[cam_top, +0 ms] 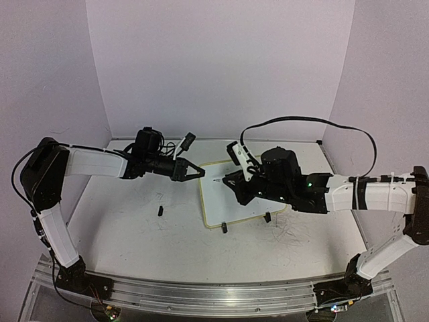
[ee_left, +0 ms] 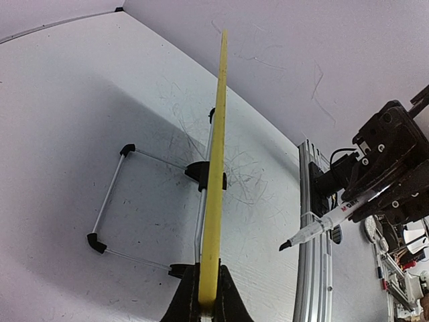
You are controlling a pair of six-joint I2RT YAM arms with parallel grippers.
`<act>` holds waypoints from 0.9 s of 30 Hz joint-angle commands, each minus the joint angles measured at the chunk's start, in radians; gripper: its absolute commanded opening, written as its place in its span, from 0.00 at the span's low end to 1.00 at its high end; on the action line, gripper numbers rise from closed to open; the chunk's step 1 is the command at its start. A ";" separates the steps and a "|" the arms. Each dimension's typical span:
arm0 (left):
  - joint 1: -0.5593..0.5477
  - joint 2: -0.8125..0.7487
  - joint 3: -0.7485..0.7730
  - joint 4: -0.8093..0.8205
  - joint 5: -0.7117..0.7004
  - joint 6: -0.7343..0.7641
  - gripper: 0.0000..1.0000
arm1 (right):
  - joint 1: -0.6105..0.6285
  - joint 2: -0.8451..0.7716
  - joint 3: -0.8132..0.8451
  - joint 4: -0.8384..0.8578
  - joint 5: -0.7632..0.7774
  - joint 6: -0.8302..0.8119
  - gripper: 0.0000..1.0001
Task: Write a sentence on the whiteboard
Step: Hold the whiteboard at the center of the board, then write a sentence on the whiteboard.
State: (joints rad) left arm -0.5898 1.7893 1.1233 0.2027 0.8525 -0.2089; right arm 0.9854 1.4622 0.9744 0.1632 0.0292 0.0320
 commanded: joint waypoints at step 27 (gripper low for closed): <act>-0.014 -0.027 -0.020 0.021 -0.060 0.015 0.00 | 0.014 -0.007 -0.021 0.110 0.064 0.004 0.00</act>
State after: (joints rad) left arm -0.5938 1.7847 1.1099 0.2180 0.8341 -0.2092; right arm 0.9919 1.4436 0.9287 0.2493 0.0725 0.0306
